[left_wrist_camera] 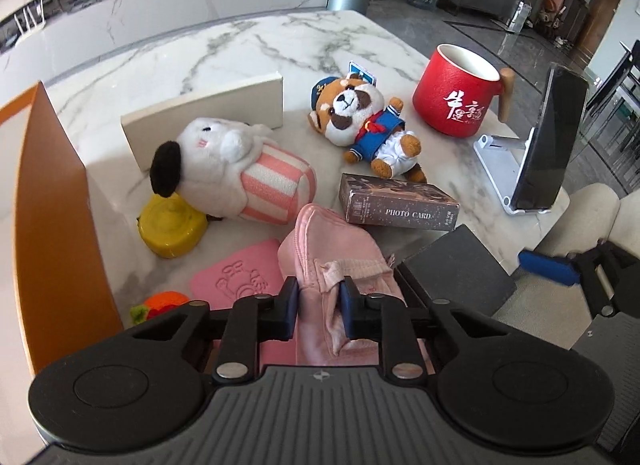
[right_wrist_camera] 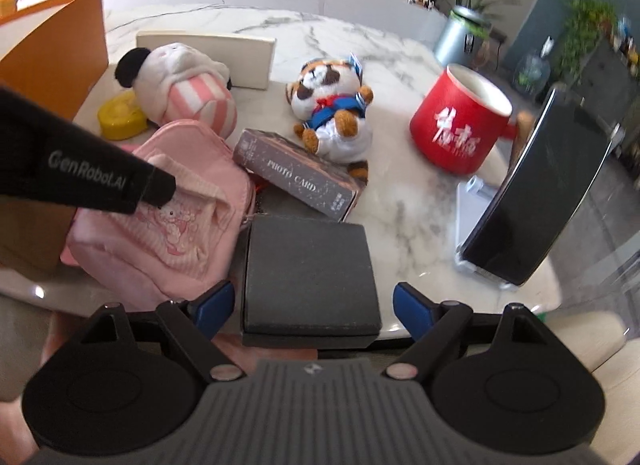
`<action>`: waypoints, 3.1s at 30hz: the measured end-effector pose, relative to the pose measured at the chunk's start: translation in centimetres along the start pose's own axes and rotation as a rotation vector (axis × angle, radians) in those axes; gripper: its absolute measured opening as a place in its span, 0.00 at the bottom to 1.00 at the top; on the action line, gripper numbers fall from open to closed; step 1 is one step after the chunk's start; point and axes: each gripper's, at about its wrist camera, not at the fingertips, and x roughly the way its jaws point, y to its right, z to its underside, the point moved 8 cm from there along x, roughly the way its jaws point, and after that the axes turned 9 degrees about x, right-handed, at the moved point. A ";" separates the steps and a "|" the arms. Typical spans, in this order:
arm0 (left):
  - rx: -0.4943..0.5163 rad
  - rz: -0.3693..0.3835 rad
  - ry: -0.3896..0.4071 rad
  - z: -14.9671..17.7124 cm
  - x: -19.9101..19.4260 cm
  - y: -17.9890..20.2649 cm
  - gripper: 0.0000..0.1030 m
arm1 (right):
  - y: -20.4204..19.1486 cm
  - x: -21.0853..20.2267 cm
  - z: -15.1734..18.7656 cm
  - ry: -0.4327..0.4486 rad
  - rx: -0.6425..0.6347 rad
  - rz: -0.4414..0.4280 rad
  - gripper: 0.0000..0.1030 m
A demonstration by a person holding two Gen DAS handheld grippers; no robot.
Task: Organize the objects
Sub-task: 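Grasp the black square case with the right gripper while the left lifts the backpack, then carry the pink backpack and black case over the orange-rimmed box with both grippers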
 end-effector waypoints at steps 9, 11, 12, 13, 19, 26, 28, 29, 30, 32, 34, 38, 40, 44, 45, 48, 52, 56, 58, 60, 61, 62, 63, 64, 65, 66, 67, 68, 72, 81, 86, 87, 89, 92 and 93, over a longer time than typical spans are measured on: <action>-0.003 -0.011 0.012 0.9 -1.5 -0.1 0.22 | -1.9 0.4 0.6 0.009 -0.105 0.018 0.84; 0.016 -0.023 0.022 1.1 -1.9 0.1 0.22 | -2.0 1.0 1.0 -0.002 -0.103 0.018 0.86; 0.027 -0.038 0.028 1.1 -2.0 0.1 0.21 | -1.9 1.3 1.2 -0.010 -0.103 0.028 0.86; 0.026 -0.040 0.029 1.2 -2.1 0.1 0.21 | -1.9 1.7 1.5 -0.012 -0.116 0.051 0.87; 0.017 -0.034 0.043 1.5 -2.9 0.3 0.21 | -1.4 1.5 1.9 0.019 -0.125 0.108 0.70; 0.025 -0.039 0.065 2.1 -3.8 0.6 0.21 | 0.5 -1.8 1.0 0.067 0.072 -0.032 0.46; 0.032 -0.042 0.073 2.0 -4.2 0.8 0.21 | 1.2 -3.1 0.3 0.095 0.162 -0.113 0.44; 0.036 -0.043 0.079 1.9 -4.5 0.8 0.21 | 1.5 -3.4 0.1 0.091 0.220 -0.169 0.42; 0.038 -0.044 0.085 1.8 -4.7 0.9 0.21 | 2.0 -3.5 -0.1 0.073 0.294 -0.239 0.40; 0.053 -0.051 0.088 1.6 -5.1 1.1 0.21 | 2.9 -3.2 -0.1 0.024 0.416 -0.346 0.39; 0.087 -0.063 0.059 1.7 -4.7 1.6 0.21 | 3.3 -2.3 0.1 -0.018 0.471 -0.370 0.38; 0.105 -0.066 -0.003 2.5 -3.5 2.1 0.23 | 3.2 -1.4 0.2 -0.065 0.506 -0.386 0.38; 0.113 -0.067 -0.010 2.7 -3.3 2.3 0.27 | 3.0 -1.5 0.2 -0.057 0.494 -0.395 0.39; 0.094 -0.078 -0.037 2.9 -2.7 2.0 0.31 | 3.3 -2.3 -0.7 -0.004 0.448 -0.377 0.63; 0.085 -0.080 -0.047 2.9 -2.4 1.8 0.34 | 3.3 -2.3 -1.1 0.001 0.443 -0.382 0.63; 0.071 -0.070 -0.070 3.2 -1.8 1.6 0.41 | 3.2 -1.9 -1.8 -0.008 0.446 -0.401 0.62; 0.039 -0.048 -0.085 3.4 -1.4 1.2 0.44 | 2.5 -1.1 -1.6 -0.068 0.472 -0.464 0.61; 0.014 -0.024 -0.072 3.4 -1.3 1.0 0.38 | 1.8 -0.8 -1.5 -0.083 0.454 -0.437 0.57; 0.007 -0.010 -0.046 3.2 -1.8 1.0 0.29 | 2.1 -0.7 -1.4 -0.088 0.463 -0.426 0.45; -0.006 0.010 -0.019 2.9 -2.4 0.9 0.24 | 2.7 -0.9 -1.3 -0.082 0.482 -0.425 0.43; -0.006 0.016 -0.008 2.7 -2.8 1.0 0.22 | 3.0 -1.2 -1.2 -0.073 0.486 -0.419 0.40; -0.004 0.014 0.004 2.6 -3.1 1.1 0.22 | 3.3 -1.5 -1.2 -0.066 0.492 -0.412 0.39; -0.001 0.014 0.019 2.5 -3.5 1.2 0.21 | 3.6 -1.7 -1.1 -0.061 0.506 -0.411 0.38; -0.002 0.017 0.035 2.3 -4.0 1.3 0.20 | 3.8 -2.1 -1.1 -0.057 0.520 -0.418 0.38; -0.004 0.019 0.049 2.2 -4.6 1.3 0.20 | 3.9 -2.5 -1.1 -0.052 0.533 -0.431 0.38; -0.004 0.020 0.065 2.1 -5.3 1.3 0.20 | 4.0 -3.0 -1.2 -0.045 0.545 -0.439 0.38; -0.003 0.021 0.082 2.0 -6.1 1.2 0.20 | 4.1 -3.7 -1.3 -0.032 0.548 -0.441 0.38; -0.004 0.021 0.101 1.8 -7.1 1.1 0.20 | 4.0 -4.5 -1.6 -0.013 0.547 -0.444 0.38; -0.028 0.003 0.190 1.4 -11.9 -0.5 0.20 | 3.4 -8.6 -3.6 0.077 0.528 -0.484 0.38; -0.092 -0.187 0.293 2.8 -21.8 -8.3 0.20 | -3.2 -16.1 -9.2 0.192 0.455 -0.714 0.38; -0.113 -0.292 0.211 4.9 -21.7 -12.5 0.20 | -9.3 -16.3 -11.1 0.129 0.447 -0.849 0.38; -0.116 -0.331 0.192 5.3 -21.4 -13.3 0.20 | -10.6 -16.1 -11.5 0.112 0.440 -0.863 0.38; -0.106 -0.443 0.156 6.5 -21.0 -15.0 0.20 | -13.4 -15.5 -12.0 0.079 0.419 -0.885 0.38; -0.132 -0.464 0.097 8.3 -19.9 -16.7 0.20 | -17.4 -14.0 -12.1 0.036 0.365 -0.857 0.38; -0.144 -0.452 0.080 8.9 -19.4 -17.0 0.20 | -18.5 -13.4 -12.0 0.022 0.348 -0.844 0.38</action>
